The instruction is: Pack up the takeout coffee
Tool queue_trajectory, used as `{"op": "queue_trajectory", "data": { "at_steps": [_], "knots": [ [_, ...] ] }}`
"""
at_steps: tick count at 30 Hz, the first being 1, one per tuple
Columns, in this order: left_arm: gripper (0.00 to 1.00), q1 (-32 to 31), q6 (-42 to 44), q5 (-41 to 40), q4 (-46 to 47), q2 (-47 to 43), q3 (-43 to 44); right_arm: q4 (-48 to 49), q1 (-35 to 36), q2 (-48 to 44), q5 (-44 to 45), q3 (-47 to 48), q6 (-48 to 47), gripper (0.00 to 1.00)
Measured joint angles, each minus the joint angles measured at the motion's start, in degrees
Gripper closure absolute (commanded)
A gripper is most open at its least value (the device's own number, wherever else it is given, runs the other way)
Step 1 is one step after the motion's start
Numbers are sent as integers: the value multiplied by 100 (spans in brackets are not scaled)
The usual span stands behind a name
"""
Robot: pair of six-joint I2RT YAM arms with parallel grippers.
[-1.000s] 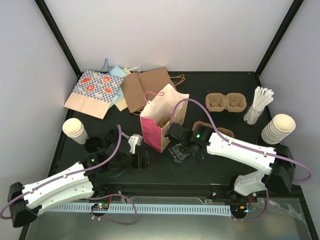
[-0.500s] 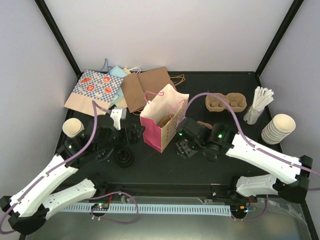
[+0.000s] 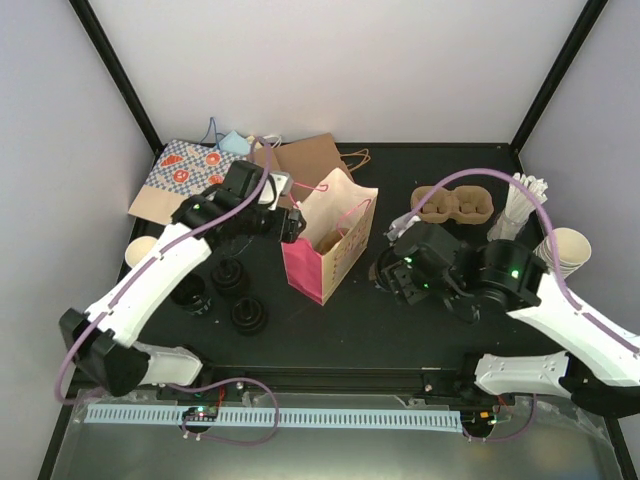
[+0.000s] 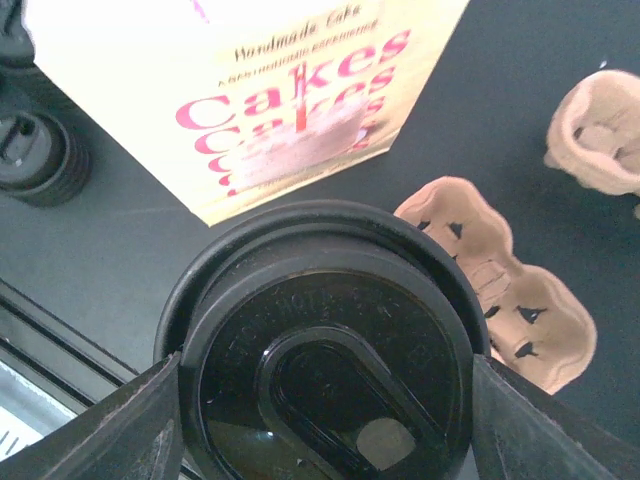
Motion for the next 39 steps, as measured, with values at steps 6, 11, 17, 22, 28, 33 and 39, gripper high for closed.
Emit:
{"op": "queue_trajectory", "data": {
  "at_steps": [6,11,17,22,28,33,39],
  "knots": [
    [60,15,479,435,-72,669,299,-531,0,-15,455,949,59,30],
    [94,15,717,306,-240,949,693,-730,0,9,890,1602,61,30],
    [98,15,1113,251,-367,822,719,-706,0,278,1718,2286,-74,31],
    [99,9,1456,262,-437,476,719,-232,0,551,2286,2371,-562,34],
    [98,-140,1814,282,-321,-184,507,614,-2,730,2076,2352,-1429,36],
    [98,-332,1884,208,-111,-752,-146,1156,7,728,955,1934,-1943,36],
    [98,-339,1899,87,35,-793,-380,1657,175,374,-11,678,-2262,36]
  ]
}}
